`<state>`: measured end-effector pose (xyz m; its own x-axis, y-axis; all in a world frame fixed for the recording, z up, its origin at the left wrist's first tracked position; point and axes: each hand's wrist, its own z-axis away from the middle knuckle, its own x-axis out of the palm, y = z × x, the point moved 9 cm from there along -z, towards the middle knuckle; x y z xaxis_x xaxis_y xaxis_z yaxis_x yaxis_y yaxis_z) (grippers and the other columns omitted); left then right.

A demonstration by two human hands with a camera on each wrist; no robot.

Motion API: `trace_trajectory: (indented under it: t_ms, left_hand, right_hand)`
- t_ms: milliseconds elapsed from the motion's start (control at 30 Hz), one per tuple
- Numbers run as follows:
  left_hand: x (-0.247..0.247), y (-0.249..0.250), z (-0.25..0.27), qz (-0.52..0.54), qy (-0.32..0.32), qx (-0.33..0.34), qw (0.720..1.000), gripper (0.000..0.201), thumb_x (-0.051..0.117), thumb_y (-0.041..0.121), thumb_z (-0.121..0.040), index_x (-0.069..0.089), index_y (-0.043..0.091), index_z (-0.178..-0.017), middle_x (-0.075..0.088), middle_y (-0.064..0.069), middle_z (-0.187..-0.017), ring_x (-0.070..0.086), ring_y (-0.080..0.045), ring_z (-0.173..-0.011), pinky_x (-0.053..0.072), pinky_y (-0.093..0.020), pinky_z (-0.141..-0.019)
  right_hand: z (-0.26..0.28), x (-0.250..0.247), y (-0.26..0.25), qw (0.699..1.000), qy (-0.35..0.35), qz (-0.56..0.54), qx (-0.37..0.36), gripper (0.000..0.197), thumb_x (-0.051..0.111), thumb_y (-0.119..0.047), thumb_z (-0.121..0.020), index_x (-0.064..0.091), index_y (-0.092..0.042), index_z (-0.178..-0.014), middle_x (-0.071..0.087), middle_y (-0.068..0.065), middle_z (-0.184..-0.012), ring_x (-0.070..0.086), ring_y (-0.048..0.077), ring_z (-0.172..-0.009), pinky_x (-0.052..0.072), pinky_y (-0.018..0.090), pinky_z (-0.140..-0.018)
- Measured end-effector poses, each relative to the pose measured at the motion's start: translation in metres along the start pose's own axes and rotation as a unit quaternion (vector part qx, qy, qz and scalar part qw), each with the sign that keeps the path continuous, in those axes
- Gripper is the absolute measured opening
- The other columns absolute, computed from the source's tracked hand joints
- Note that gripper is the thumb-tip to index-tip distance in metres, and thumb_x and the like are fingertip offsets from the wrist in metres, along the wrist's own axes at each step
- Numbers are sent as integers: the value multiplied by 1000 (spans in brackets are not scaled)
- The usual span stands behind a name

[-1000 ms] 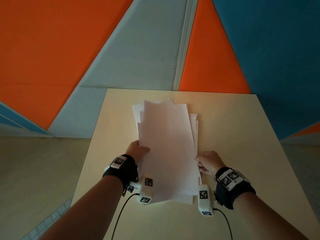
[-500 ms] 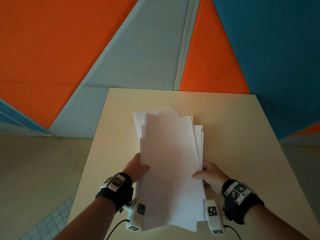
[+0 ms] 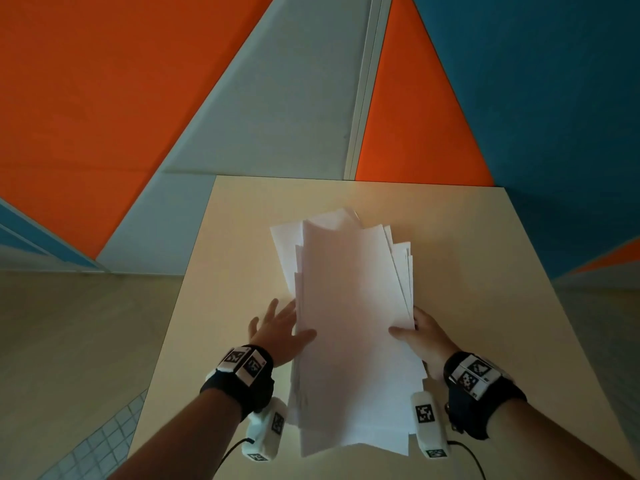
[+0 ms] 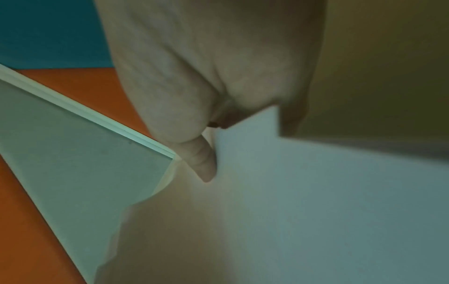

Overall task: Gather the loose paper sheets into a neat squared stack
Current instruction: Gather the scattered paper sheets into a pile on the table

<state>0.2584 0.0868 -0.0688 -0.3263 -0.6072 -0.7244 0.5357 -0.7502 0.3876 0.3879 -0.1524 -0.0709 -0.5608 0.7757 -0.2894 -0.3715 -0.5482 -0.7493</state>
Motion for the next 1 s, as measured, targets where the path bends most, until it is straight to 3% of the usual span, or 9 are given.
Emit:
trace_trajectory:
  t_ms: [167,367,467,567,633,733,800,866,1000]
  left_hand:
    - [4,-4,-1,-92,-8,4,996,64,15,73,-87,27,47,-145,1,22,-160,-3,-12,-151,-4,-54,-119]
    - [-5,-1,-3,-109,-12,25,994,57,16,68,-90,28,51,-142,5,25,-159,2,-8,-150,-6,-52,-120]
    - [-8,-1,-5,-81,-5,41,996,49,24,60,-94,39,46,-139,12,25,-159,7,-7,-150,1,-45,-121]
    - [-20,-5,-7,6,43,49,998,35,40,39,-98,55,32,-129,33,15,-155,27,-10,-145,20,-32,-117]
    - [-31,-12,-6,93,101,8,990,36,48,23,-95,55,20,-130,47,0,-147,43,-19,-136,31,-29,-111]
    - [-31,-11,-8,183,115,-67,974,49,51,16,-90,46,12,-139,52,-12,-140,50,-29,-128,37,-34,-109]
    - [-29,-3,-12,226,105,-107,963,53,49,15,-89,41,9,-141,51,-15,-141,48,-31,-129,36,-34,-108]
    - [-30,-2,-13,269,115,-150,944,54,49,16,-89,40,7,-142,50,-17,-141,48,-33,-129,37,-34,-105]
    - [-32,-8,-13,334,122,-224,907,53,50,20,-88,41,1,-137,48,-19,-140,48,-36,-125,39,-34,-96]
  right_hand:
    - [-12,-24,-6,997,38,56,-24,31,65,-3,-86,63,-21,-111,72,5,-108,68,26,-101,54,47,-96]
    - [-31,-51,-40,996,25,70,-38,39,64,2,-89,58,-11,-125,67,9,-120,64,29,-109,49,47,-102]
    - [-49,-46,-53,992,16,115,-44,37,66,-1,-87,61,-9,-122,69,11,-118,66,29,-108,50,45,-100]
    - [-59,-33,-59,985,31,166,-26,30,68,-7,-85,65,-11,-114,70,7,-107,66,27,-100,53,36,-89]
    - [-61,-29,-61,974,62,216,-2,7,63,-12,-84,60,-15,-90,65,2,-86,62,26,-84,49,30,-68]
    - [-62,-27,-59,961,109,252,35,31,53,-10,-84,31,-17,-64,36,-2,-66,36,17,-56,25,28,-47]
    - [-63,-26,-60,958,123,254,50,35,53,-12,-83,25,-19,-63,33,-2,-68,33,16,-56,23,28,-46]
    - [-70,-25,-58,960,123,244,65,30,56,-15,-82,31,-16,-65,40,0,-73,44,23,-68,26,27,-46]
    - [-78,-21,-57,965,96,231,81,26,66,-22,-81,49,-7,-92,52,8,-91,51,27,-83,31,26,-50]
